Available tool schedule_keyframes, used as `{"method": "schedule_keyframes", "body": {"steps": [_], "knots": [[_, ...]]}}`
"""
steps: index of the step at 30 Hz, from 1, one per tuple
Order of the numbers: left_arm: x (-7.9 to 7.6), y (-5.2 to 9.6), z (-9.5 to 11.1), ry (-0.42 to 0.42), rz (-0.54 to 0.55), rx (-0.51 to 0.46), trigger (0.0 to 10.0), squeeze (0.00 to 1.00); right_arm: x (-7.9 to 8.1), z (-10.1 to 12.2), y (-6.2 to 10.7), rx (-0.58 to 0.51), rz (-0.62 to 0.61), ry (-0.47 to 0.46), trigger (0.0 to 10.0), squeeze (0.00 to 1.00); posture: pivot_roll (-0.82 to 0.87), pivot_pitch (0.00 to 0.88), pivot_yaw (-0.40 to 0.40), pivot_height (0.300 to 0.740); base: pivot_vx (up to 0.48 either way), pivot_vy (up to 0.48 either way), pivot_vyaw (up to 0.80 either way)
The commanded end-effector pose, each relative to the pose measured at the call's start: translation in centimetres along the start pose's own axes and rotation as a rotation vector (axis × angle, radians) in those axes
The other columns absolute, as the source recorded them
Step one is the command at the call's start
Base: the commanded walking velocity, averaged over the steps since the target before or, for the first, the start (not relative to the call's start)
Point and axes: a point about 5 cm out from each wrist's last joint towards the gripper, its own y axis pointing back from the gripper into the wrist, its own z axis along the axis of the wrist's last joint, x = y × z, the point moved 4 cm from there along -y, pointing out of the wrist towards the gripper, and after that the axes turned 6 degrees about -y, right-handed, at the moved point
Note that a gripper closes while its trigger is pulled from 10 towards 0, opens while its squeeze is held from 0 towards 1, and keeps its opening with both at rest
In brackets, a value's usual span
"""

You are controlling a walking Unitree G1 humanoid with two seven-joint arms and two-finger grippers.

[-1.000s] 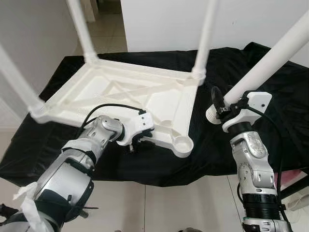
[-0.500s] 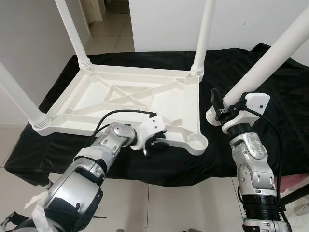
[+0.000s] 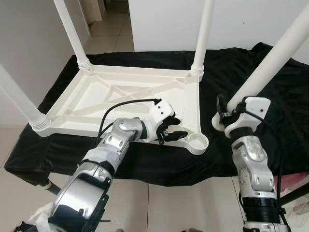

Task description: Building children table

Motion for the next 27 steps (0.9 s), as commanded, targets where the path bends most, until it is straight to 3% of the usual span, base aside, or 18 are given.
{"method": "schedule_keyframes", "body": {"steps": [1,4,9,13,19,20,22,27], "knots": [[2.5,1.1,0.0,0.009,0.259,0.008,10.0,0.0,0.7,0.1,0.0,0.004,0.022,-0.018,10.0,0.0,-0.11,0.0,0.068,0.74,0.0,0.0,0.0],[3.2,2.8,0.9,0.03,0.351,-0.063,10.0,0.0,1.2,-0.2,0.1,0.018,0.051,-0.054,10.0,0.0,-0.11,0.0,0.052,0.74,0.0,0.0,0.0],[3.4,3.8,1.3,0.075,0.411,-0.1,10.0,0.0,1.5,-0.4,0.1,0.027,0.07,-0.061,10.0,0.0,-0.1,0.0,0.039,0.74,0.0,0.0,0.0],[3.3,5.7,1.7,0.127,0.523,-0.155,10.0,0.0,2.3,-0.7,-0.1,0.04,0.116,-0.031,10.0,0.0,-0.07,0.0,0.009,0.74,0.0,0.0,0.0],[3.3,6.6,1.4,0.164,0.58,-0.158,10.0,0.0,2.6,-1.2,-0.3,0.065,0.134,-0.021,10.0,0.0,-0.05,0.0,0.002,0.74,0.0,0.0,0.0],[3.4,7.1,1.0,0.256,0.639,-0.185,10.0,0.0,2.6,-1.6,-0.6,0.078,0.118,-0.015,10.0,0.0,-0.04,0.0,-0.01,0.74,0.0,0.0,0.0],[3.5,7.2,1.0,0.279,0.656,-0.195,10.0,0.0,2.5,-1.7,-0.7,0.079,0.111,-0.009,10.0,0.0,-0.04,0.0,-0.01,0.74,0.0,0.0,0.0],[2.6,7.2,1.6,0.249,0.679,-0.216,10.0,0.0,3.0,-2.0,-0.5,0.083,0.131,-0.02,10.0,0.0,-0.03,0.001,-0.021,0.74,0.0,0.0,0.0]]}}
